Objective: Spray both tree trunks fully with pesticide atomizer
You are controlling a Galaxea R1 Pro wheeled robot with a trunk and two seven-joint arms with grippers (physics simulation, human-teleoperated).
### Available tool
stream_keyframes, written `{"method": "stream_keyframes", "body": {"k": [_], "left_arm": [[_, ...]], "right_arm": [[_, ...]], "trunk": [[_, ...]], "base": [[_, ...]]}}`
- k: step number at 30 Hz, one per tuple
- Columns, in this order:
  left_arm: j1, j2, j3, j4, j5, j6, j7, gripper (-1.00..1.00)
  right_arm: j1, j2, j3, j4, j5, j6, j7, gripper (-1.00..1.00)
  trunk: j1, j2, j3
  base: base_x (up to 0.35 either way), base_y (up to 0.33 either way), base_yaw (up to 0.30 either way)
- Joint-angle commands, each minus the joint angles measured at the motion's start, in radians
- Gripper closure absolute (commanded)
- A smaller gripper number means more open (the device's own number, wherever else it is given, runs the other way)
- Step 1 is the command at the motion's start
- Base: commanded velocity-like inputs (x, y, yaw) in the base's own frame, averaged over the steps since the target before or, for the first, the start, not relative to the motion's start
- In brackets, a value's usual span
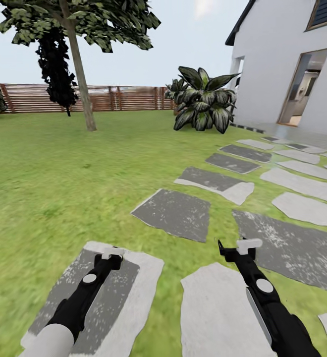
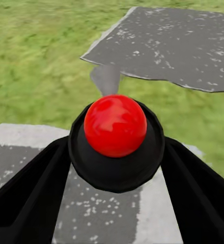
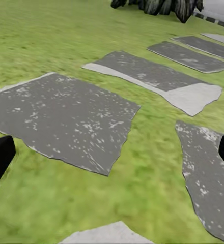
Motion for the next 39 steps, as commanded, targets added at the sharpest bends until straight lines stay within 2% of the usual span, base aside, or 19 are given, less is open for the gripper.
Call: {"method": "stream_keyframes", "body": {"k": [1, 27, 39], "left_arm": [[0.000, 0.000, 0.000, 0.000, 0.000, 0.000, -0.001, 1.00], [0.000, 0.000, 0.000, 0.000, 0.000, 0.000, -0.001, 1.00], [-0.001, 0.000, 0.000, 0.000, 0.000, 0.000, -0.001, 1.00]], "right_arm": [[0.000, 0.000, 0.000, 0.000, 0.000, 0.000, 0.000, -1.00], [0.000, 0.000, 0.000, 0.000, 0.000, 0.000, 0.000, -1.00], [0.000, 0.000, -0.001, 0.000, 0.003, 0.000, -0.001, -1.00]], "trunk": [[0.000, 0.000, 0.001], [0.000, 0.000, 0.019], [0.000, 0.000, 0.020]], "base": [[0.285, 0.188, 0.243], [0.286, 0.186, 0.244], [0.287, 0.182, 0.041]]}}
